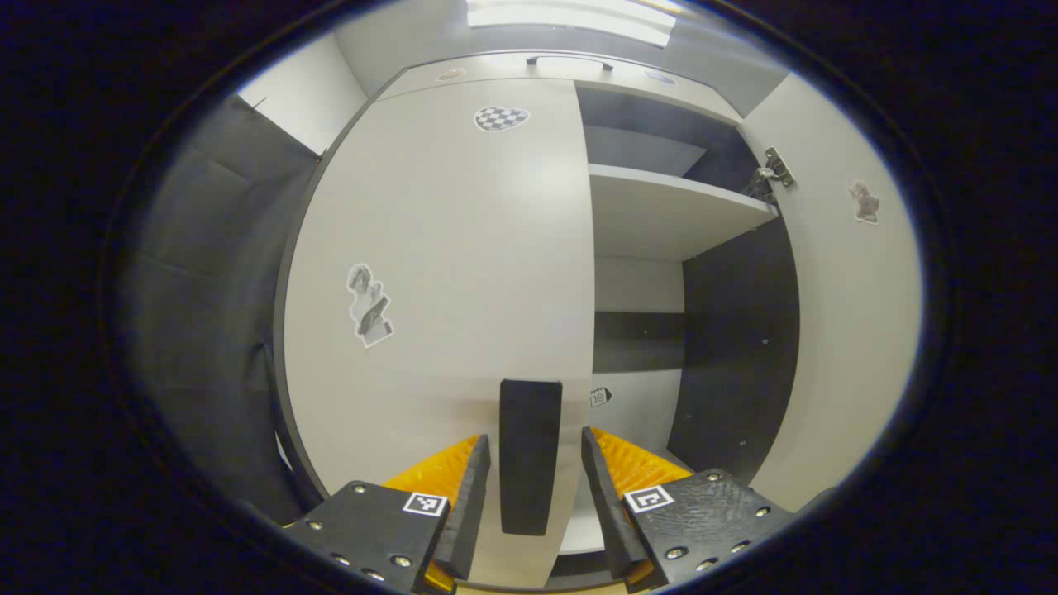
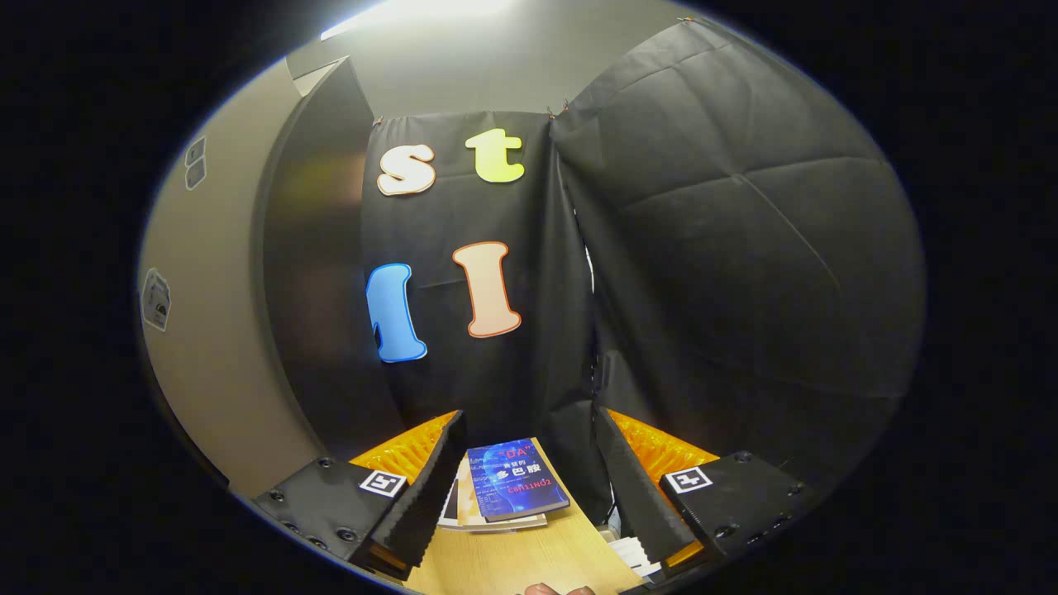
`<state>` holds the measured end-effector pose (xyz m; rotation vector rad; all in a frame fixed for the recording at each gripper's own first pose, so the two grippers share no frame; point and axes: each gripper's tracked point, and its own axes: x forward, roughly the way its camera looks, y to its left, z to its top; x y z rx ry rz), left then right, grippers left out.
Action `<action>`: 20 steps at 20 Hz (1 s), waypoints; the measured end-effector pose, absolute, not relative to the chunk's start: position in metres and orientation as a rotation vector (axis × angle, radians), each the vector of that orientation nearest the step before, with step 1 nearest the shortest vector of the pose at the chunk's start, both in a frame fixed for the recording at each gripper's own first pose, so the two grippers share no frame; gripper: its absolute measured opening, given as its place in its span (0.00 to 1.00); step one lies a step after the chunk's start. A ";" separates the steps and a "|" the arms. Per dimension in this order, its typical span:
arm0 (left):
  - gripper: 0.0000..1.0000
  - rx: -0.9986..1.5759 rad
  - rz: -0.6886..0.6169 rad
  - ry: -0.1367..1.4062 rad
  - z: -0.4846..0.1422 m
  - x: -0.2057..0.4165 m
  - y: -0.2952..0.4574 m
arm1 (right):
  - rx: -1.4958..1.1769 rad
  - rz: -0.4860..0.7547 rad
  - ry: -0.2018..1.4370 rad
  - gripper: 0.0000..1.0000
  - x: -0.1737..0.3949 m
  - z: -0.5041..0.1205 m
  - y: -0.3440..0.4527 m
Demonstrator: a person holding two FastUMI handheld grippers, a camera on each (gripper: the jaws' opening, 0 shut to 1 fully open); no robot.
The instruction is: Open the right door of the double-door shoe cabinet with the right hand, and open the left door with the left hand.
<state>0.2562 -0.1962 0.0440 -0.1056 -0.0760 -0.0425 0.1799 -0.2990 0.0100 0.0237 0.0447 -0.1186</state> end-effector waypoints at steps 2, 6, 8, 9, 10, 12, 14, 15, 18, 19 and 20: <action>0.53 -0.135 -0.061 -0.070 0.044 0.261 -0.198 | 0.016 -0.117 0.033 0.92 0.190 0.012 -0.300; 0.30 -0.125 -0.034 -0.080 0.043 0.262 -0.197 | 0.015 -0.115 -0.015 0.92 0.212 0.025 -0.301; 0.31 -0.102 -0.034 -0.073 0.041 0.261 -0.197 | 0.028 -0.112 -0.030 0.92 0.221 0.027 -0.300; 0.25 -0.090 -0.036 -0.066 0.039 0.262 -0.197 | 0.036 -0.112 -0.036 0.97 0.224 0.028 -0.298; 0.25 -0.082 -0.039 -0.062 0.039 0.262 -0.197 | 0.043 -0.108 -0.041 0.97 0.227 0.030 -0.296; 0.19 -0.086 -0.040 -0.059 0.038 0.261 -0.197 | 0.046 -0.095 -0.038 0.98 0.230 0.029 -0.291; 0.05 -0.072 -0.033 -0.056 0.038 0.262 -0.197 | 0.023 -0.093 -0.022 0.98 0.231 0.024 -0.291; 0.06 -0.070 -0.032 -0.054 0.037 0.262 -0.197 | 0.008 -0.093 -0.016 0.98 0.229 0.021 -0.290; 0.06 -0.081 -0.040 -0.047 0.037 0.262 -0.197 | -0.007 -0.075 -0.002 0.98 0.226 0.017 -0.285; 0.06 -0.077 -0.041 -0.046 0.037 0.261 -0.197 | -0.002 -0.071 -0.001 0.98 0.224 0.016 -0.285; 0.05 -0.080 -0.042 -0.043 0.036 0.260 -0.197 | 0.004 -0.071 0.000 0.98 0.222 0.016 -0.285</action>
